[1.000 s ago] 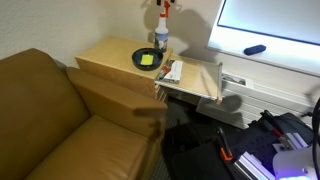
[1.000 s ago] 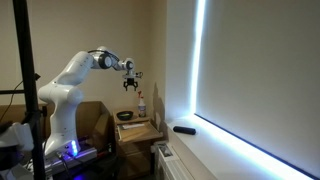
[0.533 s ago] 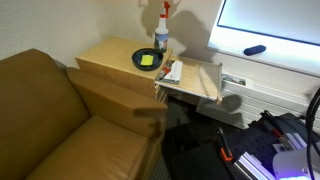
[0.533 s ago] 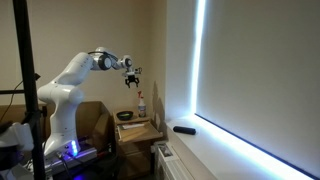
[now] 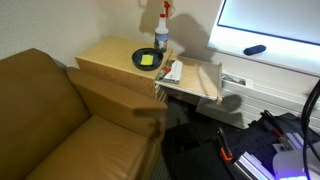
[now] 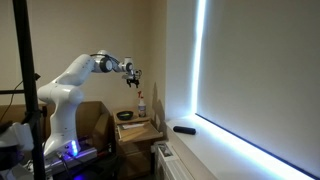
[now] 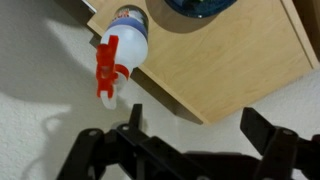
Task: Move the spray bottle to the windowsill
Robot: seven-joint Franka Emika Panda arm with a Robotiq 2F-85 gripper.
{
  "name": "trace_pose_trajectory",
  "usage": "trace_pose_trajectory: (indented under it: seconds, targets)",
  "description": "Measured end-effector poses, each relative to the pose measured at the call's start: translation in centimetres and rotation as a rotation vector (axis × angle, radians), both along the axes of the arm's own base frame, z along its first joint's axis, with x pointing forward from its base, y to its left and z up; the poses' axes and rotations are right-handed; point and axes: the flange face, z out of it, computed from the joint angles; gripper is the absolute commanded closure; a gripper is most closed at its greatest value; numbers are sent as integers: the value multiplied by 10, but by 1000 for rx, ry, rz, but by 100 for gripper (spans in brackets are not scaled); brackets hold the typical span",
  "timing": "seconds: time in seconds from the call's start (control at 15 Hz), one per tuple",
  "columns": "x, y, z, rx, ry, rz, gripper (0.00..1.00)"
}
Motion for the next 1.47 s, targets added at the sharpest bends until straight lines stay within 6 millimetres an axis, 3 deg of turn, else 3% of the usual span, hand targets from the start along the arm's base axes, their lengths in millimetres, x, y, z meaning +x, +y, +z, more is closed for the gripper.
trace_pose_trajectory:
  seconds: [0.4, 0.73, 1.07, 1.2, 1.33, 1.47]
  targets:
    - [13, 0, 3, -28, -196, -227, 0]
    - [13, -19, -14, -44, -110, -341, 0]
    - [13, -20, -17, -59, -109, -337, 0]
    - [15, -49, 3, -99, -138, -342, 0]
    - [15, -99, 31, -158, -169, -365, 0]
    - [13, -143, 46, -186, -149, -375, 0]
